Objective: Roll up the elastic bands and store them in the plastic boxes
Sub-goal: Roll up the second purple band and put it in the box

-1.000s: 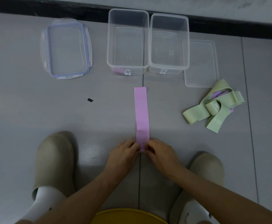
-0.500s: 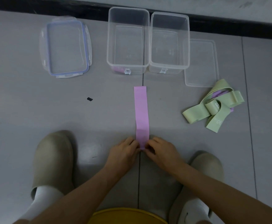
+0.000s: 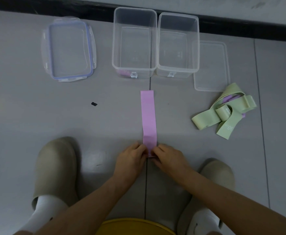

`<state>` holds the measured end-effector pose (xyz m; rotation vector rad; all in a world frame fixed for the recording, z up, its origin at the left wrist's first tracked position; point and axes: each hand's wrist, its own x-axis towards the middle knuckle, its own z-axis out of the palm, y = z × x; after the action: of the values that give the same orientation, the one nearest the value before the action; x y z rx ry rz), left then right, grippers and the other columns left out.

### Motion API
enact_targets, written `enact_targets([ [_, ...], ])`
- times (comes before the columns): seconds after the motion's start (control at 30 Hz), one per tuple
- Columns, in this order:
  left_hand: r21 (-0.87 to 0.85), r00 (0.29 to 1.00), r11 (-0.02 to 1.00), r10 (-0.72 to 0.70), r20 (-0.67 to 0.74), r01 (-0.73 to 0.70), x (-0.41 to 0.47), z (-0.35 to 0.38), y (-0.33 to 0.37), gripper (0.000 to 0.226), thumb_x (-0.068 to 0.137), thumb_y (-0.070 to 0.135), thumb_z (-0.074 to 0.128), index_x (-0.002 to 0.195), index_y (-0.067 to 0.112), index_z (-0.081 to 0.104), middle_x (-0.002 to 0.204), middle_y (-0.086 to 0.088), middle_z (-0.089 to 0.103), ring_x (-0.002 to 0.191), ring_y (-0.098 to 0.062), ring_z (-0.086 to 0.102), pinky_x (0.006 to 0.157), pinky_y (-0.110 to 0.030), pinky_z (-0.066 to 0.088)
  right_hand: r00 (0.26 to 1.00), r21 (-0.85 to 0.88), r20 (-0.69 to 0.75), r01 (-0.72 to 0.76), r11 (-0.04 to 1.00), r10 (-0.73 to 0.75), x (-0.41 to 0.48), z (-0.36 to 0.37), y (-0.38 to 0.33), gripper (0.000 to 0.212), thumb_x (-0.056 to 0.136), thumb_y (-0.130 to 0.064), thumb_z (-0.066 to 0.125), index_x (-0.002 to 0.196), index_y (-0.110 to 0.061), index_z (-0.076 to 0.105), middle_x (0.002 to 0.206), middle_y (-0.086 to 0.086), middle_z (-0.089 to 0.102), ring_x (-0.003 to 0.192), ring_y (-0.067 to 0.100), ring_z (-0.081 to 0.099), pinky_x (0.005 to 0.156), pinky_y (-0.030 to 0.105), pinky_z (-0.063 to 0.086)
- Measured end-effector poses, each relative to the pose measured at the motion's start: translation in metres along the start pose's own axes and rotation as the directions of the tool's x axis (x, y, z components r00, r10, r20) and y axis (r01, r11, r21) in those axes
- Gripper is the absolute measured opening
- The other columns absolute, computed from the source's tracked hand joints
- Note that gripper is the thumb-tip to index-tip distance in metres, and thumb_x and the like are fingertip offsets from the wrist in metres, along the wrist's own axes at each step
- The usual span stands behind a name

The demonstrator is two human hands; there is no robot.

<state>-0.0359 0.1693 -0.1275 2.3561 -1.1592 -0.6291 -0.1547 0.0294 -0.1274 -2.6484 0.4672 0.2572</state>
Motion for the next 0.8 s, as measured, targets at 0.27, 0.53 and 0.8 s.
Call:
enact_targets([
  [0.27, 0.084, 0.988, 0.985, 0.153, -0.024, -0.151, 0.001, 0.002, -0.015, 0.02, 0.091, 0.042, 0.057, 0.086, 0.024, 0.062, 0.087, 0.004, 0.058, 0.077, -0.018, 0.057, 0.057, -0.033, 0.045, 0.984, 0.219, 0.057, -0.177, 0.959, 0.169, 0.004, 0.001, 0.0, 0.018, 0.096, -0.047, 0.054, 0.095, -0.029, 0.059, 0.095, -0.008, 0.06, 0.082, 0.013, 0.057, 0.07, 0.032, 0.049],
  [0.53, 0.004, 0.999, 1.0, 0.025, -0.032, -0.024, 0.007, -0.001, -0.009, 0.024, 0.087, 0.046, 0.06, 0.081, 0.024, 0.057, 0.08, 0.005, 0.059, 0.071, -0.019, 0.058, 0.058, -0.033, 0.044, 0.99, 0.181, 0.027, -0.144, 0.973, 0.142, 0.003, 0.0, 0.0, 0.018, 0.098, -0.045, 0.048, 0.096, -0.03, 0.059, 0.096, -0.007, 0.062, 0.085, 0.015, 0.059, 0.068, 0.035, 0.049],
  [0.8, -0.035, 0.998, 0.998, -0.049, -0.03, 0.048, 0.018, -0.002, -0.008, 0.019, 0.082, 0.039, 0.07, 0.078, 0.024, 0.059, 0.083, 0.005, 0.056, 0.071, -0.016, 0.057, 0.058, -0.028, 0.038, 0.992, 0.217, 0.037, -0.128, 0.968, 0.123, 0.005, -0.007, 0.009, 0.012, 0.093, -0.036, 0.061, 0.099, -0.026, 0.06, 0.098, -0.005, 0.061, 0.083, 0.016, 0.059, 0.069, 0.037, 0.051],
])
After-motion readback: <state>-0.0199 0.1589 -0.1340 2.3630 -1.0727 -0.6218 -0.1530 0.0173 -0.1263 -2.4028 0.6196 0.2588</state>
